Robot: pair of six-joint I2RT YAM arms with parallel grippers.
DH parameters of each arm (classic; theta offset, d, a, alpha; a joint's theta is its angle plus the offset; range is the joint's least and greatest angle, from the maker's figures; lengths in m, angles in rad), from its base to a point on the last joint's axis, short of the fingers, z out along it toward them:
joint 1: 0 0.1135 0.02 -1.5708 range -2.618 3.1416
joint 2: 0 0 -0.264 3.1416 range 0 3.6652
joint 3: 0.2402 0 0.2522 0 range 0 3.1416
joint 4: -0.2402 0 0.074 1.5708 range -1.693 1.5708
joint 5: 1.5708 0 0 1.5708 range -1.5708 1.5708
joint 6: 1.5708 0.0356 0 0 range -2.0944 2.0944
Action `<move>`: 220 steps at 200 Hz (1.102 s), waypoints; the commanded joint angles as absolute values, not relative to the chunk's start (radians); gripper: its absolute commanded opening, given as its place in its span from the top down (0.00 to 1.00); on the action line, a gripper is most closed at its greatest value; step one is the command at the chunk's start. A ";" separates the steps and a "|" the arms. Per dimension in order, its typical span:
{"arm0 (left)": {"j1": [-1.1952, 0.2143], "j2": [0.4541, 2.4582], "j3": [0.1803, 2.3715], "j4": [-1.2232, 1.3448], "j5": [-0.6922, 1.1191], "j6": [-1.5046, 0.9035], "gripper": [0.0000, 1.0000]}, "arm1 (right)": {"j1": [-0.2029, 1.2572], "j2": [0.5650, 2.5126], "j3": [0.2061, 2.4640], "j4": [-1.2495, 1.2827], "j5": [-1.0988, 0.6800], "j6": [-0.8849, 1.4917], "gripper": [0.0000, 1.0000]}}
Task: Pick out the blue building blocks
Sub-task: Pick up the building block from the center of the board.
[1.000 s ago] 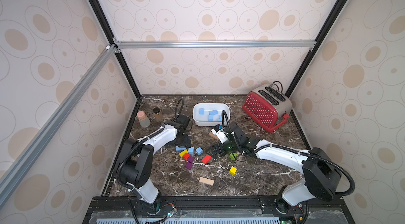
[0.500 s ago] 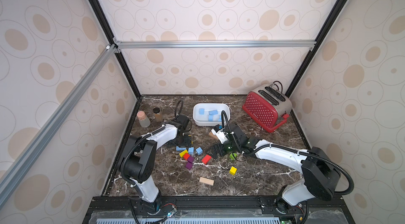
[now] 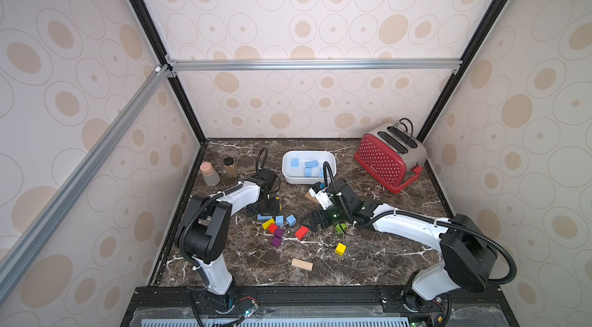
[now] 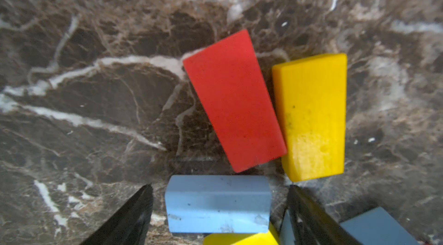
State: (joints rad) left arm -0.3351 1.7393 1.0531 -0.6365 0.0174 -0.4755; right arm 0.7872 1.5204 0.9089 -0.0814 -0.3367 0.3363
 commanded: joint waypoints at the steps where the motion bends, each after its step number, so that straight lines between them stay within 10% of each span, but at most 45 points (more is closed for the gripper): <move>1: -0.323 1.748 1.043 -0.641 0.029 -0.493 0.14 | 0.797 1.535 0.930 -0.067 -0.336 0.337 0.00; 220: -0.312 1.743 0.987 -0.575 0.073 -0.590 0.32 | 0.797 1.522 0.916 -0.051 -0.331 0.333 0.00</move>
